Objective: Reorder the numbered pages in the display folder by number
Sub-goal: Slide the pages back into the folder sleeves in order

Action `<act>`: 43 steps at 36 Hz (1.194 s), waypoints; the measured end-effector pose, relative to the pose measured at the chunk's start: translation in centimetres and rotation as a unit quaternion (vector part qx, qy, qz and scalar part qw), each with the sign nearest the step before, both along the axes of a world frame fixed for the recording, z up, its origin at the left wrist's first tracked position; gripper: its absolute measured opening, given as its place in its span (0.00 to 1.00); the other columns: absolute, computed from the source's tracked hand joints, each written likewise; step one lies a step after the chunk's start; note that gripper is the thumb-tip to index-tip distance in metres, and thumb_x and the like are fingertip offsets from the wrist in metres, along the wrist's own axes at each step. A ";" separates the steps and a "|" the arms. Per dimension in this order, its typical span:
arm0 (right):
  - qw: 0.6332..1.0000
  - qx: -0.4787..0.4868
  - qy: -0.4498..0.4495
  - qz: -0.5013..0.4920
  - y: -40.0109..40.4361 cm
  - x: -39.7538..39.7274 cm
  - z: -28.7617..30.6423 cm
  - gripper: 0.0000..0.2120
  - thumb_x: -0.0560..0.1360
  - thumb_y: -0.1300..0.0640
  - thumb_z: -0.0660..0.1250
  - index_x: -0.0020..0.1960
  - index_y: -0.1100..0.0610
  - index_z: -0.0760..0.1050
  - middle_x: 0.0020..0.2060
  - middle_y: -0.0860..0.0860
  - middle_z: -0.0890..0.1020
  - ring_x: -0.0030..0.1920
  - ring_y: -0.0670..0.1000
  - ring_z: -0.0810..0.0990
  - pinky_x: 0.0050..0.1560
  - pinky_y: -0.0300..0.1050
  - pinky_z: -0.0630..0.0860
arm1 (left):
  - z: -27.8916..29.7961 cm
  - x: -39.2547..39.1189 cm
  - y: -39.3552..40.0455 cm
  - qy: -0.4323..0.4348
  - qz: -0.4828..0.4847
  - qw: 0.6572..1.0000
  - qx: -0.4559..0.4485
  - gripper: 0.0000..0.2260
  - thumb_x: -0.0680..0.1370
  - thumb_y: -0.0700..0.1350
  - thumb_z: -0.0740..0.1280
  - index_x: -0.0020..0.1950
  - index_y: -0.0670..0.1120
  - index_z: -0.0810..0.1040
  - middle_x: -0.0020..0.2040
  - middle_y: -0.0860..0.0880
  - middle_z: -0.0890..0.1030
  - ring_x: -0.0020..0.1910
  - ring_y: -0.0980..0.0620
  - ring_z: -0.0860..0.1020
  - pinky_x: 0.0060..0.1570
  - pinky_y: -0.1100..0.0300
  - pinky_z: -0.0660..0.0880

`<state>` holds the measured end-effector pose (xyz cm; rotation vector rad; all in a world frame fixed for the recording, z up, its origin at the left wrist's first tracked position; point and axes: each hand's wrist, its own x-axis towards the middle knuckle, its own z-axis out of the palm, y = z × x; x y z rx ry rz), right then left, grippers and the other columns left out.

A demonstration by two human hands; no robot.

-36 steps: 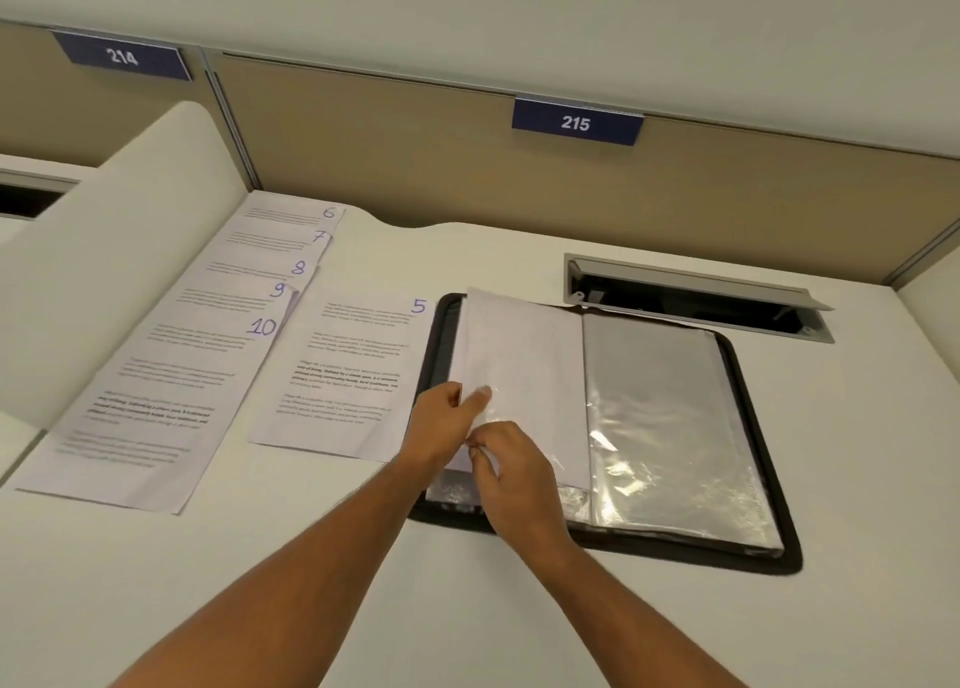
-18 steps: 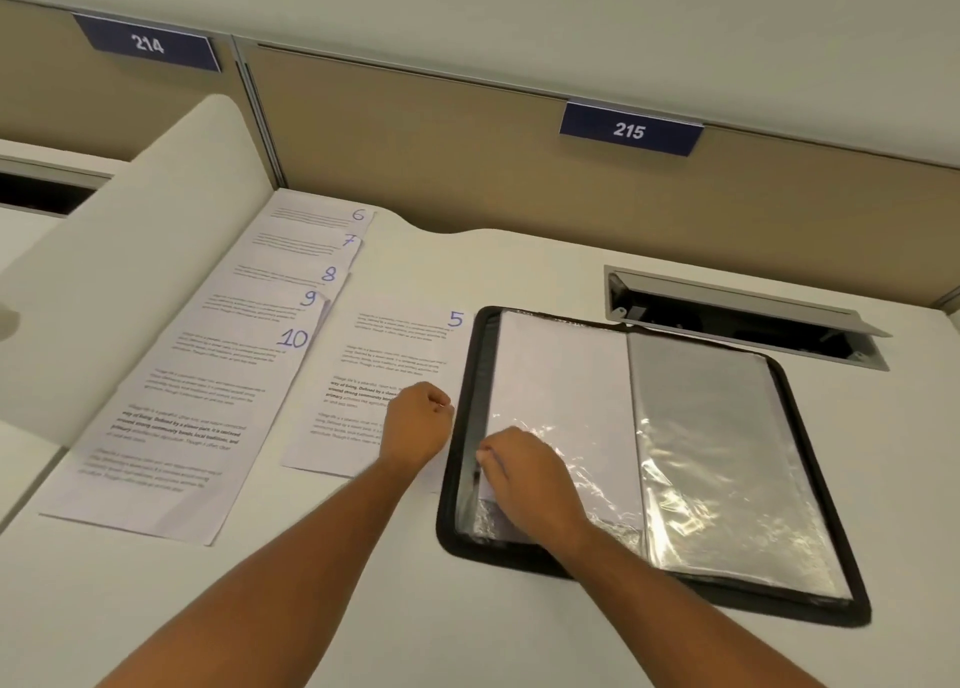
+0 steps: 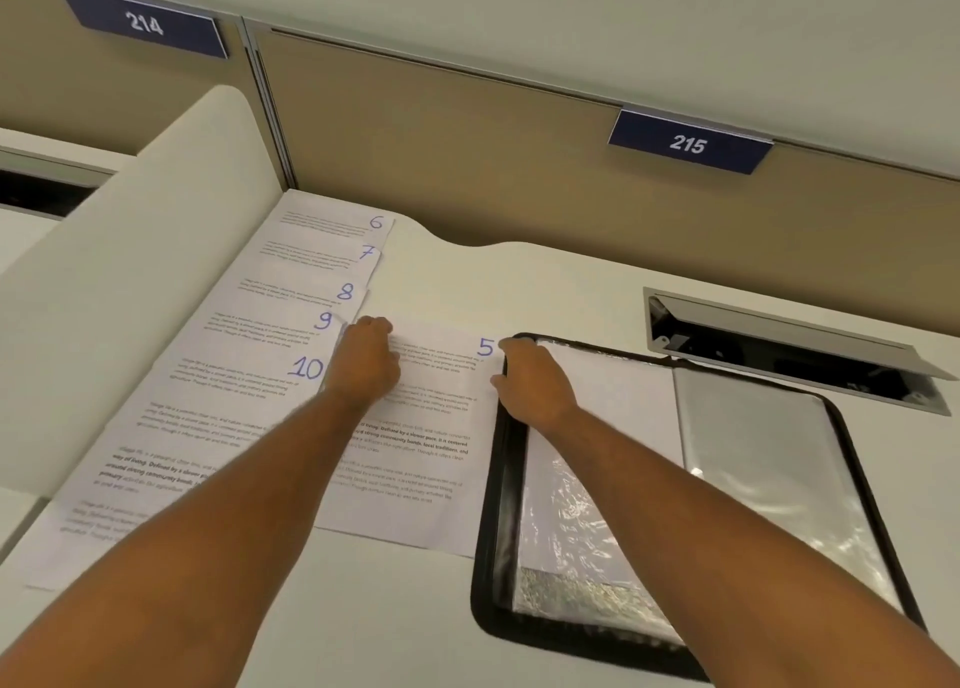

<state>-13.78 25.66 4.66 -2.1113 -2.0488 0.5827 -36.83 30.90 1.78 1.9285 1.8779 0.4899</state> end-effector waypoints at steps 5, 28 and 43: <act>1.000 -0.003 -0.025 -0.015 2.9 0.0 -0.4 0.20 0.82 0.55 0.66 0.71 0.58 0.69 0.65 0.57 0.75 0.66 0.58 0.73 0.62 0.52 0.74 | -0.4 -0.7 2.6 0.027 -0.029 0.999 0.004 0.20 0.80 0.39 0.67 0.72 0.40 0.71 0.69 0.42 0.73 0.69 0.42 0.70 0.67 0.47 0.70; 0.991 -0.007 0.059 -0.120 4.3 -1.4 -0.9 0.10 0.78 0.66 0.63 0.57 0.59 0.78 0.52 0.53 0.83 0.49 0.53 0.80 0.45 0.44 0.75 | 0.0 0.5 4.5 0.196 -0.088 0.977 0.003 0.17 0.76 0.37 0.65 0.65 0.43 0.73 0.61 0.44 0.71 0.60 0.43 0.70 0.55 0.49 0.73; 0.877 -0.030 0.407 -0.254 -2.1 0.3 3.3 0.08 0.76 0.69 0.62 0.43 0.62 0.77 0.46 0.56 0.86 0.47 0.56 0.87 0.50 0.61 0.84 | 5.0 0.4 0.7 -0.042 -0.056 0.994 0.088 0.06 0.77 0.40 0.65 0.53 0.45 0.79 0.50 0.49 0.82 0.50 0.47 0.79 0.50 0.55 0.73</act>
